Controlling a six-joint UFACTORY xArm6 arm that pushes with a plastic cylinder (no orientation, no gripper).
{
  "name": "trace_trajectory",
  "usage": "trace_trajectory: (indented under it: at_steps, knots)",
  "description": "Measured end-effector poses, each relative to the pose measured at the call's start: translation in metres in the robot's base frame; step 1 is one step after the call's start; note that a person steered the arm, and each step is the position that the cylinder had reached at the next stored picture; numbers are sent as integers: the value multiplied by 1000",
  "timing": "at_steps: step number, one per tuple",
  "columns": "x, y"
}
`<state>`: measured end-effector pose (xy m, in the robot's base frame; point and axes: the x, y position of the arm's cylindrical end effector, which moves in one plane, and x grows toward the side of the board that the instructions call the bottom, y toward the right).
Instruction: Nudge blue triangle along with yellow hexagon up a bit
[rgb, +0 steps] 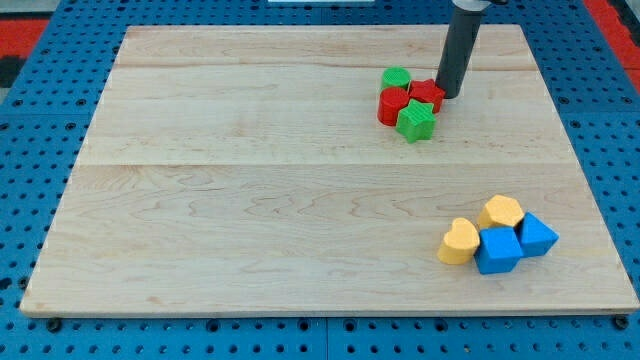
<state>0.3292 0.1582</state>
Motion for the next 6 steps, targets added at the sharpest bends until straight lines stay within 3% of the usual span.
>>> trace_trajectory:
  at_steps: [1, 3, 6]
  knots:
    - [0, 3]
    - [0, 76]
    - [83, 108]
